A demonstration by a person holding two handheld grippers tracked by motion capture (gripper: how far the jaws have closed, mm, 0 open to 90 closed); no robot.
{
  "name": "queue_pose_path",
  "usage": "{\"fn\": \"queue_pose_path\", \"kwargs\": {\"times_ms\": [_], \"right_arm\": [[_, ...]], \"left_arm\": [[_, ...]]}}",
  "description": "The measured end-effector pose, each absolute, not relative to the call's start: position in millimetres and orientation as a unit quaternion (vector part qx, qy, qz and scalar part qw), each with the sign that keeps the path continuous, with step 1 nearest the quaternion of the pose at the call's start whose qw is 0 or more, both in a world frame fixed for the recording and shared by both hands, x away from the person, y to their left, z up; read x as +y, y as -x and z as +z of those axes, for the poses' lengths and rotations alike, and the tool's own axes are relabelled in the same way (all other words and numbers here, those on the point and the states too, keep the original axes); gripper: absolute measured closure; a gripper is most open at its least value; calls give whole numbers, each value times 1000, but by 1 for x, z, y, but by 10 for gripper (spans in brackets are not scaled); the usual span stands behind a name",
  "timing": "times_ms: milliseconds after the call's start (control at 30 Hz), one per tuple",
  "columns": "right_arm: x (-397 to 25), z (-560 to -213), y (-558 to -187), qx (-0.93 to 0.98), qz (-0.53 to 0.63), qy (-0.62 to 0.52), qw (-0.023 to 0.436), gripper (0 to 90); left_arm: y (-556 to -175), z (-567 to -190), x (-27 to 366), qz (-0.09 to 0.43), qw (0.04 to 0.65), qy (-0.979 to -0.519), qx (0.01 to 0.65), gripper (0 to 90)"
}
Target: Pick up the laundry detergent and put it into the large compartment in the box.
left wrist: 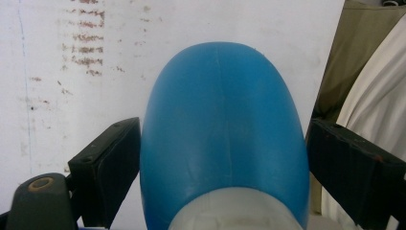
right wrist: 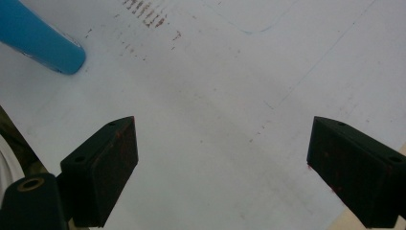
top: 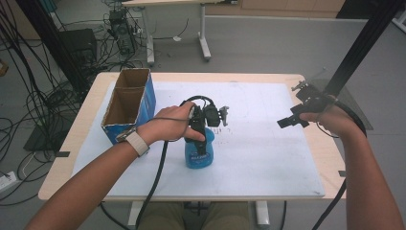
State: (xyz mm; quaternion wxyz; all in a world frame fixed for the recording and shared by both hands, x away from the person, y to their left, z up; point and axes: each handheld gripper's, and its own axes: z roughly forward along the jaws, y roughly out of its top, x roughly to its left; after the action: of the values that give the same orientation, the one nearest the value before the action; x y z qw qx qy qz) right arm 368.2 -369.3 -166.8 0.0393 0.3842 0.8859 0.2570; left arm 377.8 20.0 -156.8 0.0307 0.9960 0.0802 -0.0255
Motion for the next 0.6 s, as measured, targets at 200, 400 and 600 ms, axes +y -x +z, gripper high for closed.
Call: {"fn": "queue_pose_path", "kwargs": {"times_ms": [200,400,600], "right_arm": [[-370,-167,-368,886,257,-384,40,103],[-369,-167,-368,885,259,-384,39,103],[-370,-167,-368,886,259,-384,41,103]], "left_arm": [[-376,-158,22,-20,36,-996,80,166],[-373,-158,22,-11,37,-996,79,184],[-369,-158,21,-1,35,-996,78,226]]}}
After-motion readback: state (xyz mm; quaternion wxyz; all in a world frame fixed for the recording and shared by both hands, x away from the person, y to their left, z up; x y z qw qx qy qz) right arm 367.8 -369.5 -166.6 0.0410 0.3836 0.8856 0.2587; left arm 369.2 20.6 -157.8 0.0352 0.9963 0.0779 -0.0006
